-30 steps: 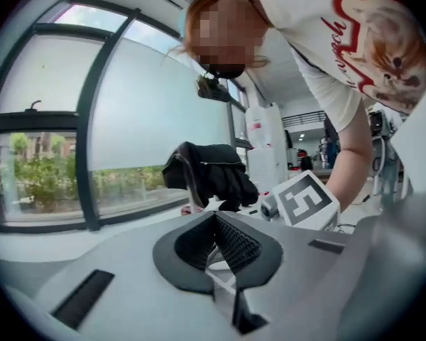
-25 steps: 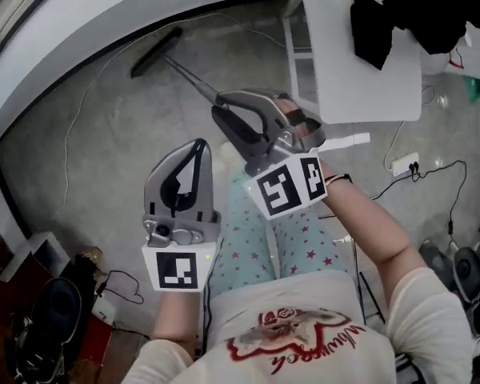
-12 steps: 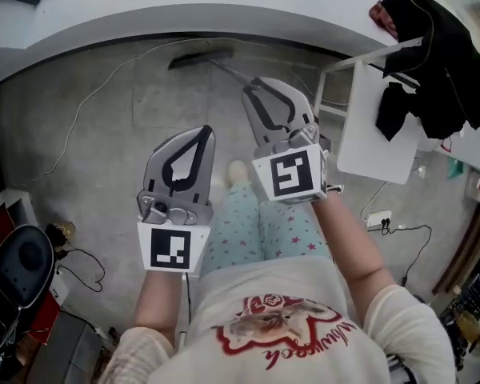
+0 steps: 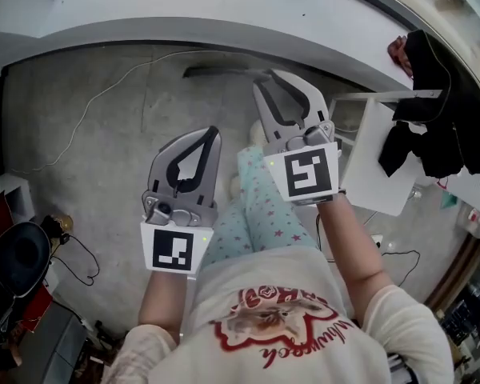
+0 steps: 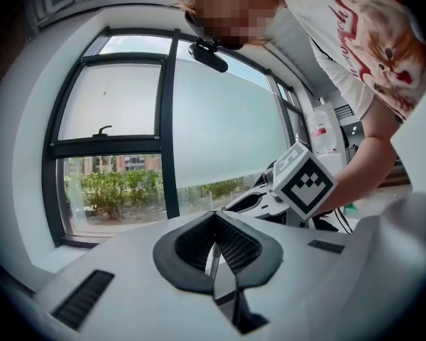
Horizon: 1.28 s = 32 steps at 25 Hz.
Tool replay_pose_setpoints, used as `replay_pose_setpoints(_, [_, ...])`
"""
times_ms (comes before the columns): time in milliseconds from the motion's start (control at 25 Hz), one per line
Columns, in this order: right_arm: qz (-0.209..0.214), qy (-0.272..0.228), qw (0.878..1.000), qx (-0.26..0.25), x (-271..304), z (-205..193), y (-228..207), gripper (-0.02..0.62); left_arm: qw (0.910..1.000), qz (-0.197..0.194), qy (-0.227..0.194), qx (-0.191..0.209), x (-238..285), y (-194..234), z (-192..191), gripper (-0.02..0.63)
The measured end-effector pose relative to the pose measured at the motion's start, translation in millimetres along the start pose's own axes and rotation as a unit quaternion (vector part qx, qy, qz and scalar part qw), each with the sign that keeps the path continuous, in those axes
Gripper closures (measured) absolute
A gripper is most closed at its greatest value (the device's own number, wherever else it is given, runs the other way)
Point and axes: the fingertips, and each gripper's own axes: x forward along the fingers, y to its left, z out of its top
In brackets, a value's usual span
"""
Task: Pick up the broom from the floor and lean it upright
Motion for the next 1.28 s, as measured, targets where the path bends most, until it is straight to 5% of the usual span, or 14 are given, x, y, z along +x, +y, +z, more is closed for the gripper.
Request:
replay_pose_setpoints(680, [0.037,-0.016,0.998,0.057,104,34,-112,0.494,0.9956,0.083,-0.027,-0.034,136,110,44,0.589])
replay_pose_setpoints(1040, [0.012,-0.012,0.996,0.087,149,42,-143,0.492,0.9971,0.023,0.002,-0.073,179,142,12,0.589])
replay_pose_setpoints(1280, [-0.029,0.007,0.991,0.128,170,39,-172,0.492,0.9973,-0.059,-0.006,-0.044,223,157,30,0.589])
